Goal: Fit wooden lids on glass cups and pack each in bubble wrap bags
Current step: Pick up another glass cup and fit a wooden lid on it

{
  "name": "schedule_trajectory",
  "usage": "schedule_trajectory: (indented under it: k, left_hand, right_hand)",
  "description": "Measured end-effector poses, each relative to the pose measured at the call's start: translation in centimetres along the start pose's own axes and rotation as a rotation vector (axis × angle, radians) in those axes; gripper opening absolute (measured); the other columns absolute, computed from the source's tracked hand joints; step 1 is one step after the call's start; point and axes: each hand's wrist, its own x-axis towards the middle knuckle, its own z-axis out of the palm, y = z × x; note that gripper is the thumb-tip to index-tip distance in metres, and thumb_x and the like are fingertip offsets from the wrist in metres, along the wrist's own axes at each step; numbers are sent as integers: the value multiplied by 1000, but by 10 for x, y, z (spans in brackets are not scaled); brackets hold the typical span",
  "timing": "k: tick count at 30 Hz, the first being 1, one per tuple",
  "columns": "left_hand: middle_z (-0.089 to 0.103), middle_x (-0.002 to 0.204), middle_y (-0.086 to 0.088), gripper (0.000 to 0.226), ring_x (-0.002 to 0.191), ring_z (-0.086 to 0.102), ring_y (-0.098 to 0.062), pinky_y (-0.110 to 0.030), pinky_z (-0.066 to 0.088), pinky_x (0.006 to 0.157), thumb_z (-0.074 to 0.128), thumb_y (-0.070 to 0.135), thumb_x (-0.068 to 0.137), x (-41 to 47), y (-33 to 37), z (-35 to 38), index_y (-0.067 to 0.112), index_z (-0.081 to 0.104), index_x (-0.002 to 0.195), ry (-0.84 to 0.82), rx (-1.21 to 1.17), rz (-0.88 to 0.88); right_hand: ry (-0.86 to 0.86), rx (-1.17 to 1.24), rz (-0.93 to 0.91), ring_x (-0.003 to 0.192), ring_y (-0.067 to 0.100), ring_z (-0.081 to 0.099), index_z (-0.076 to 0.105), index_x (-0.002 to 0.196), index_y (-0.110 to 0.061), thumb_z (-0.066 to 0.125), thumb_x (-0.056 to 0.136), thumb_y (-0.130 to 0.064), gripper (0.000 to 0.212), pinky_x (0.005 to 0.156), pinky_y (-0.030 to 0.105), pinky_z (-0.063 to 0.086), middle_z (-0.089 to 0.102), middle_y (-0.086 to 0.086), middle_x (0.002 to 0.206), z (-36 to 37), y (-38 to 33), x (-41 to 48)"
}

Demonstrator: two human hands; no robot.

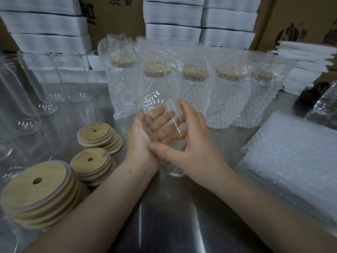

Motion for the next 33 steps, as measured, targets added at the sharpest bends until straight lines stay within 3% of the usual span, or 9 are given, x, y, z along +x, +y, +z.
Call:
schedule_trajectory:
  k: [4, 7, 11, 14, 17, 21, 25, 28, 33]
  left_hand:
    - [77, 91, -9, 43, 82, 75, -30, -37, 59, 55, 43, 45, 102, 1, -2, -2, 7, 63, 107, -7, -37, 9]
    - [77, 88, -7, 41, 80, 75, -30, -37, 59, 54, 49, 47, 100, 4, -4, -2, 8, 62, 105, -7, -34, 34]
    - [77, 79, -4, 39, 74, 75, -27, -38, 58, 50, 53, 45, 97, 4, -7, -1, 7, 58, 102, -34, -67, 64]
    - [76, 77, -5, 40, 78, 75, -29, -42, 58, 53, 59, 46, 93, 5, -7, 1, 6, 57, 101, -24, -99, 50]
    - [74, 77, -7, 40, 87, 74, -34, -50, 59, 61, 66, 45, 86, 4, -5, 2, 6, 58, 93, -16, -110, 42]
    - [64, 99, -17, 42, 107, 66, -43, -66, 51, 89, 65, 44, 76, -3, -4, 4, 8, 56, 96, -29, -49, 88]
    - [69, 114, -21, 49, 86, 67, -25, -34, 52, 71, 40, 44, 101, -11, -4, 13, 1, 59, 112, 4, 129, 180]
    - [75, 92, -1, 43, 73, 71, -9, -21, 54, 60, 32, 42, 104, -15, -12, 19, 11, 63, 107, -30, 270, 265]
    - [71, 98, 12, 31, 84, 70, 2, -11, 51, 64, 28, 37, 105, -23, -21, 23, 25, 48, 125, -119, 390, 378]
  right_hand:
    - [36, -15, -37, 121, -19, 30, 15, 148, -43, 65, 67, -68, 98, 87, 6, 37, 30, -23, 130, -3, 1, 2]
    - [28, 3, -55, 124, -16, 34, 19, 149, -41, 61, 67, -71, 97, 92, 7, 36, 33, -22, 133, -5, 1, 3]
    - [12, 66, -67, 126, -5, 42, 24, 148, -40, 60, 67, -70, 93, 102, 23, 41, 38, -21, 132, -6, 2, 4]
    - [-8, 149, -74, 118, 2, 52, 28, 148, -39, 63, 68, -65, 91, 98, 41, 51, 42, -20, 127, -8, 4, 6]
    - [-31, 243, -83, 111, 8, 56, 33, 146, -36, 66, 68, -59, 88, 95, 44, 53, 47, -11, 127, -7, 6, 8]
    - [-62, 450, -87, 94, 11, 66, 39, 132, -47, 68, 72, -49, 67, 74, 27, 56, 53, -10, 118, -7, 10, 10]
    - [1, 609, -8, 83, 11, 70, 44, 125, -44, 63, 83, -37, 47, 62, 26, 57, 58, -4, 115, -7, 14, 14]
    - [56, 673, 47, 82, 9, 69, 40, 136, -34, 59, 83, -36, 56, 62, 30, 58, 57, -1, 115, -6, 15, 16]
    - [136, 619, 13, 82, 10, 68, 44, 125, -38, 59, 83, -38, 45, 63, 34, 58, 57, -8, 109, -3, 13, 15]
